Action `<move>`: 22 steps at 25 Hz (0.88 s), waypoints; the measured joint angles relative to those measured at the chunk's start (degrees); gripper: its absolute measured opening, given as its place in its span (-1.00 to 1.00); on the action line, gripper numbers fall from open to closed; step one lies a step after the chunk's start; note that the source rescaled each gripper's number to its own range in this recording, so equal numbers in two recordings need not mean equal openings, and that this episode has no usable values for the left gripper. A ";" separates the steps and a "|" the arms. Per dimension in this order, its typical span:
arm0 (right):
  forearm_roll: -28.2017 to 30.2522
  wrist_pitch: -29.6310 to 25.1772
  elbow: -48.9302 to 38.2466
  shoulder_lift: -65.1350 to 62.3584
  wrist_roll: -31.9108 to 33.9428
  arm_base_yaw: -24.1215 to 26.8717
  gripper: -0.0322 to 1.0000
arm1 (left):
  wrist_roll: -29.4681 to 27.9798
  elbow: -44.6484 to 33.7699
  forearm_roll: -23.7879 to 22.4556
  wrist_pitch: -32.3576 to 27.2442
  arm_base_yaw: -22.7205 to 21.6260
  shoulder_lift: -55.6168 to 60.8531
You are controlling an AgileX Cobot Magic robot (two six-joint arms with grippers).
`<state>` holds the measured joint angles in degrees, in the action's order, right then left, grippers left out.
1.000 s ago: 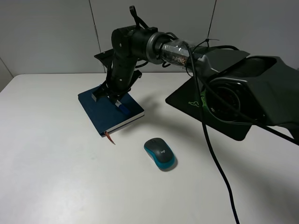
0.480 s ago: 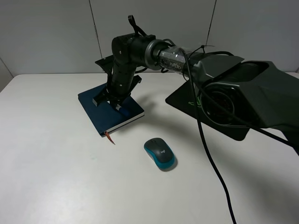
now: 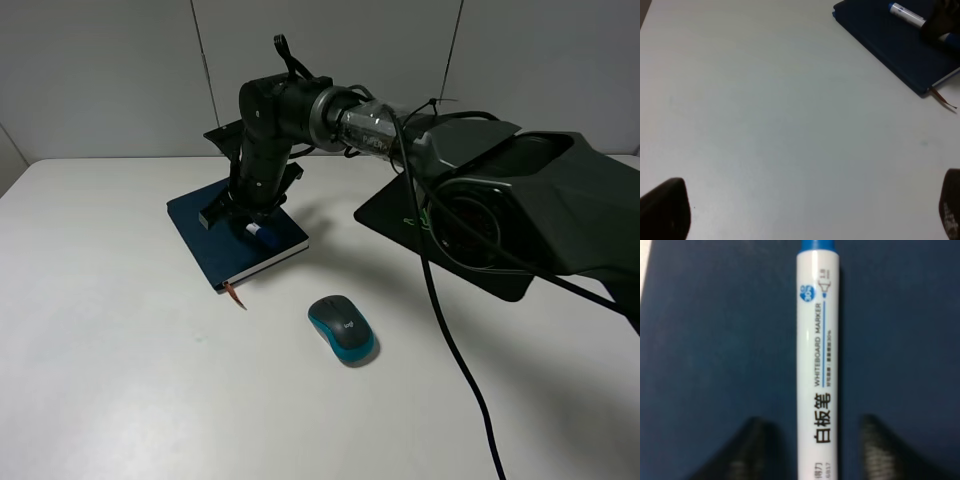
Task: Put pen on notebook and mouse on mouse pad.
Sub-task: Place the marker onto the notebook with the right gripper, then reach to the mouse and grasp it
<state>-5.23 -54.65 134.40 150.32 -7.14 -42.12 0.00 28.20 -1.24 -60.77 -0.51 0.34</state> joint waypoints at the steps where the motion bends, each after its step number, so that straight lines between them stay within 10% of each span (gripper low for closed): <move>1: -0.06 0.14 0.00 -0.03 0.00 0.00 0.46 | 0.00 0.00 0.00 0.00 0.00 0.00; 6: 0.08 0.34 0.12 -0.03 -0.05 0.00 0.96 | 0.00 0.00 0.00 0.00 0.00 0.00; 22: 4.12 -14.36 4.31 -6.77 -0.33 0.00 1.00 | 0.00 0.00 0.00 0.00 0.00 0.00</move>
<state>-1.11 -69.02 138.71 143.55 -7.47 -42.12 0.00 28.20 -1.24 -60.77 -0.51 0.34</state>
